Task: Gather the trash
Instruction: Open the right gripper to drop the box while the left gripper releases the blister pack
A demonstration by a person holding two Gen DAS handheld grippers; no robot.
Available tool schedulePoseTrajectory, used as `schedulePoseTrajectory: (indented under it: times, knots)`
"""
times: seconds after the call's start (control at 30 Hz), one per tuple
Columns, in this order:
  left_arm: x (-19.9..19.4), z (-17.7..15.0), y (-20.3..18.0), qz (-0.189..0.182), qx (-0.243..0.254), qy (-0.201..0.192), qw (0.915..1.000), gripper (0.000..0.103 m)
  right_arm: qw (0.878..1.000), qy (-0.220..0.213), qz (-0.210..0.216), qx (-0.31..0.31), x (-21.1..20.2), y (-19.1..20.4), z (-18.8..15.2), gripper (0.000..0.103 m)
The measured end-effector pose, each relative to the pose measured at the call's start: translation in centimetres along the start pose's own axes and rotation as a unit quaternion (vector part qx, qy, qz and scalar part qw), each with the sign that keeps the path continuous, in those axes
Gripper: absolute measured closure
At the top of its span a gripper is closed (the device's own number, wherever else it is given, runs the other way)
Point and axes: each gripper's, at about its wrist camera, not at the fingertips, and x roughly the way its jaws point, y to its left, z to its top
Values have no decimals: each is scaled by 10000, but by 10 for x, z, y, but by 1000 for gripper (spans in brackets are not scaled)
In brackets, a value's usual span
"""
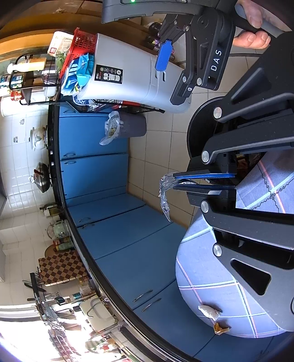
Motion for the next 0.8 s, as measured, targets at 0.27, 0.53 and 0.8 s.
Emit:
schedulePoseTrajectory:
  times: [0.27, 0.53, 0.8]
  knots:
    - [2, 3, -8, -34, 69, -3, 10000, 98, 9999, 102, -54, 51, 2, -9, -7, 21]
    - [9, 5, -14, -53, 110, 47, 9999, 98, 9998, 145, -44, 115, 4, -17, -13, 21]
    - [19, 8, -22, -104, 178, 108, 9997, 98, 9997, 151, -100, 178, 9, -26, -13, 21]
